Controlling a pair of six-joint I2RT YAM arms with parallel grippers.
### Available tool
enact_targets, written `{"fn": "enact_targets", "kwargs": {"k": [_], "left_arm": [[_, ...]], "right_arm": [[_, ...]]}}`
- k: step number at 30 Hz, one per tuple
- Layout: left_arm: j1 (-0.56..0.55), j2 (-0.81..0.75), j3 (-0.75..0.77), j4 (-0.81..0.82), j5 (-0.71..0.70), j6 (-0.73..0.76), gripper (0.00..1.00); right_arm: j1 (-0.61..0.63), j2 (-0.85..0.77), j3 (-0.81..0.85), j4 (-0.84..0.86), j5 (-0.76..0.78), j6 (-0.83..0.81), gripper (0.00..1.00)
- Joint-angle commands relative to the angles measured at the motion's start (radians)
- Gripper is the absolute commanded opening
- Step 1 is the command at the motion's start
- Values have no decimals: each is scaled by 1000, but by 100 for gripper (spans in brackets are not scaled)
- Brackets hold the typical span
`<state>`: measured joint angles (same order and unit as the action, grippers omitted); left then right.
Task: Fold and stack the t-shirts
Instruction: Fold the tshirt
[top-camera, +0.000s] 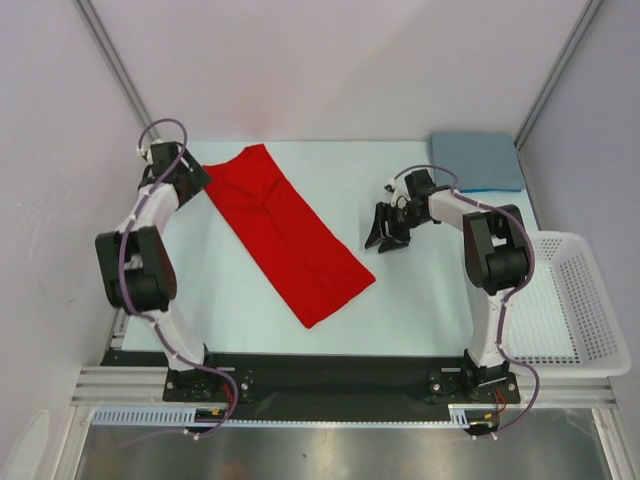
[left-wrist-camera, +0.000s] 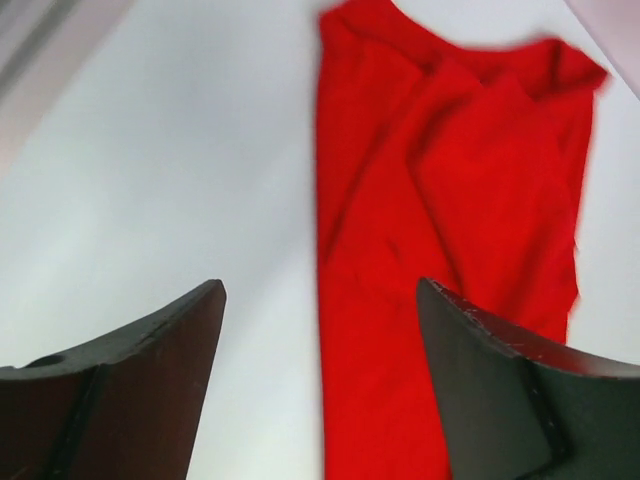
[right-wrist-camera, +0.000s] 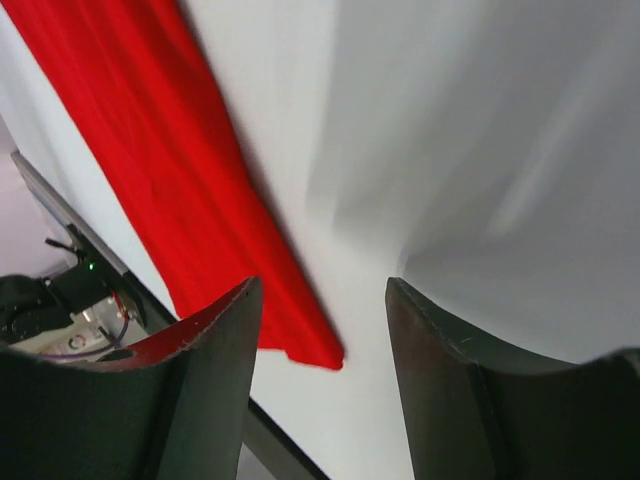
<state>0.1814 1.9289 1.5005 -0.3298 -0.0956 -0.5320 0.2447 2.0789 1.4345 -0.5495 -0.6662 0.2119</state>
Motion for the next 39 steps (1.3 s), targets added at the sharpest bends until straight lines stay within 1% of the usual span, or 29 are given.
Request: {"fn": "enact_targets", "kwargs": {"k": [1,2,3,4,5,6,8,9,10,11,12,14,15,17,18,19,22,24,26,27,29,30,31,33,35,36,39], "left_arm": [[-86,-241,-198,29,42,4,82],[-106,-289,-254,41,81,-2,81],[-144,-327,-364,60,118,-12,81],[-164,-364,-420,69,161,-52,80],[-174,-433,-471,72,196,-74,79],[-251,-459,-553,64,244,-98,78],[-324,-565,-643,64,264,-181,75],[-405,-608,-719,66,240,-212,74],[-442,-646,-753,74,235,-283,73],[-474,-727,-787,84,234,-313,72],[-534,-763,-828,77,202,-336,70],[-583,-826,-852,52,169,-384,70],[-614,-870,-871,16,159,-397,69],[-644,-915,-901,-12,126,-443,70],[-675,-932,-940,-17,122,-465,71],[-692,-970,-965,-18,120,-520,74],[-781,-1007,-1045,5,119,-629,76],[-847,-998,-1077,8,103,-675,77],[-879,-966,-1092,21,105,-729,77],[-901,-955,-1103,43,108,-744,76],[-912,-917,-1106,63,109,-770,73],[-916,-904,-1097,61,112,-784,73],[-918,-897,-1091,52,109,-789,72],[-928,-892,-1083,23,99,-806,73],[-935,-898,-1092,21,99,-822,74],[-938,-904,-1106,23,100,-830,74],[-961,-918,-1144,34,99,-870,76]], "right_arm": [[7,-117,-89,40,-61,-23,58],[8,-128,-135,43,-61,-26,57],[7,-138,-155,51,-71,-29,56],[7,-161,-181,63,-79,-28,56],[7,-174,-218,92,-85,-28,56],[7,-180,-232,100,-81,-28,55],[5,-183,-250,117,-72,-20,54],[4,-181,-252,120,-82,-5,51],[4,-178,-252,128,-94,9,50],[13,-172,-252,131,-96,23,47],[24,-168,-240,122,-92,20,45],[45,-155,-221,51,-60,-9,45],[63,-154,-214,39,-53,-19,45],[70,-160,-221,37,-21,-6,45],[70,-164,-226,33,-7,-2,45],[73,-166,-230,23,0,-3,45],[84,-180,-241,-15,20,-2,43],[90,-189,-269,-9,39,4,43],[94,-192,-281,-6,43,10,41],[97,-191,-289,-3,43,14,38],[106,-191,-301,5,36,24,33],[108,-192,-321,8,34,29,26],[111,-194,-333,14,31,35,23],[113,-215,-380,51,28,55,16],[111,-232,-401,80,39,63,12],[110,-235,-404,86,45,69,6],[108,-241,-395,79,66,72,0]]}}
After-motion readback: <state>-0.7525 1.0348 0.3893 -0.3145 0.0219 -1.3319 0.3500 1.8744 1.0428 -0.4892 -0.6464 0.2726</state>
